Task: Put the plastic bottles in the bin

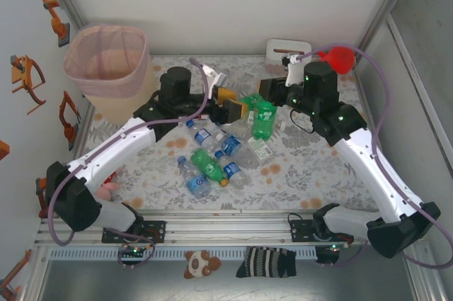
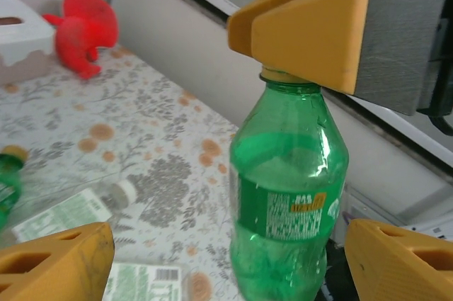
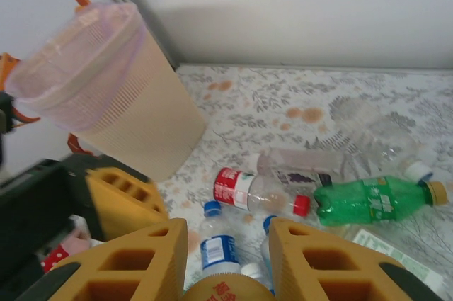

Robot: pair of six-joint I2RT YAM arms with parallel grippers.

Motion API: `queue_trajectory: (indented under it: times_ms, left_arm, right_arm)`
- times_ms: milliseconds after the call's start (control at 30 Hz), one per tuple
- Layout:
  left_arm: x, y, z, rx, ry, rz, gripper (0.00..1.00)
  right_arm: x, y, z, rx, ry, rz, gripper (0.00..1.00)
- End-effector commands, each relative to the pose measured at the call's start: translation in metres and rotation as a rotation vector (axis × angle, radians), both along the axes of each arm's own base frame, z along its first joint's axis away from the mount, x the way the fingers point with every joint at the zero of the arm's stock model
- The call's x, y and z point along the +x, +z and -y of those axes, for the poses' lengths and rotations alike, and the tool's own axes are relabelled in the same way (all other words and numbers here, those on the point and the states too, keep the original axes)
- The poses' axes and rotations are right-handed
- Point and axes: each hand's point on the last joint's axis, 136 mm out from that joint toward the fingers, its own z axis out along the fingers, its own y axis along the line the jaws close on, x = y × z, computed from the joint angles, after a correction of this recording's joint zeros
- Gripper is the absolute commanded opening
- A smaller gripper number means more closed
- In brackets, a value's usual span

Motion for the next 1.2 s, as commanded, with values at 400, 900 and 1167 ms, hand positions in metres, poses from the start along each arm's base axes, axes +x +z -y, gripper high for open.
queue_trajectory:
  times_ms: [400, 900, 1167]
  left_arm:
    - [-0.034, 0.015, 0.06, -0.083, -0.206, 0.007, 0.87]
    - [-0.046, 0.012, 0.064, -0.092, -0.302, 0.016, 0.74]
    - [-0.047, 0.011, 0.065, -0.086, -0.311, 0.018, 0.64]
  right_arm:
    - [-0.011, 0.037, 0.0, 0.072, 0.004, 0.09, 0.26]
    - [-0.023, 0.055, 0.004, 0.1, 0.009, 0.144, 0.26]
    - [-0.023, 0.057, 0.004, 0.102, 0.012, 0.148, 0.26]
